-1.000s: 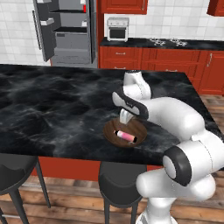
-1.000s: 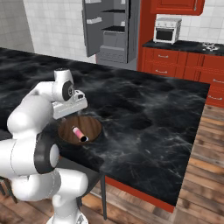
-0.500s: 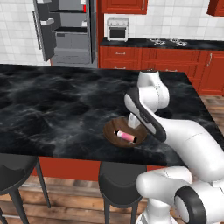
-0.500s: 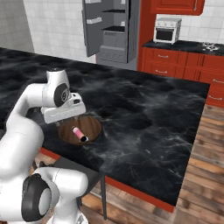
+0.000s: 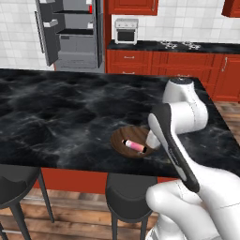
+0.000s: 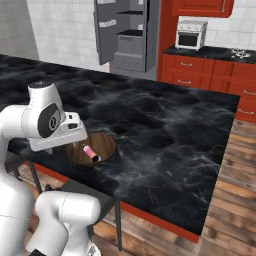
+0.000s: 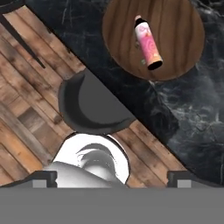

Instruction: Open the fridge, grab two sodas, and place both sodas inside the bowl with ice on the dining counter.

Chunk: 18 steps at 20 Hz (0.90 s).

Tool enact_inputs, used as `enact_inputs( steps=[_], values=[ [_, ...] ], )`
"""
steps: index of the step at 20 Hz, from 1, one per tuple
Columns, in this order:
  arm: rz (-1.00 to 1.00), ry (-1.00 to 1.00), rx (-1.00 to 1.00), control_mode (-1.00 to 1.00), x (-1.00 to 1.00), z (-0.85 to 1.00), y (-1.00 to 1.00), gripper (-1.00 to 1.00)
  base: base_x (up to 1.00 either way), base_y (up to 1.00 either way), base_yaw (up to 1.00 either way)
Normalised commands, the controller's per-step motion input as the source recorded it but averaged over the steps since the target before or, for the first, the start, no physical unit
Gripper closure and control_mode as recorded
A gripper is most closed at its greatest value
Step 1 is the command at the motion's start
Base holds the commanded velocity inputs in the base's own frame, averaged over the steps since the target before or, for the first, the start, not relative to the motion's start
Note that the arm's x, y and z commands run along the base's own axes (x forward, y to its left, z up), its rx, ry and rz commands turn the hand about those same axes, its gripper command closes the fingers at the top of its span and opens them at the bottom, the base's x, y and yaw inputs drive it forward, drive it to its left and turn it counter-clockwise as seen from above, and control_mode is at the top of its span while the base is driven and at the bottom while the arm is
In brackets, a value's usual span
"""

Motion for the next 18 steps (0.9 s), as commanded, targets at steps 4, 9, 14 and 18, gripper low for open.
enact_inputs(
  steps=[4, 9, 14, 18],
  values=[
    [-0.11, -0.11, 0.05, -1.00, -0.92, 0.36, -0.05, -1.00, 0.00, 0.00, 0.00],
    [-0.12, -0.15, 0.06, -1.00, -0.73, 0.15, -0.17, -1.00, 0.00, 0.00, 0.00],
    [-0.01, 0.00, 0.00, -1.00, -0.05, 0.00, -0.01, -1.00, 0.00, 0.00, 0.00],
    [0.00, 0.00, 0.00, -1.00, 0.00, 0.00, 0.00, -1.00, 0.00, 0.00, 0.00]
  ],
)
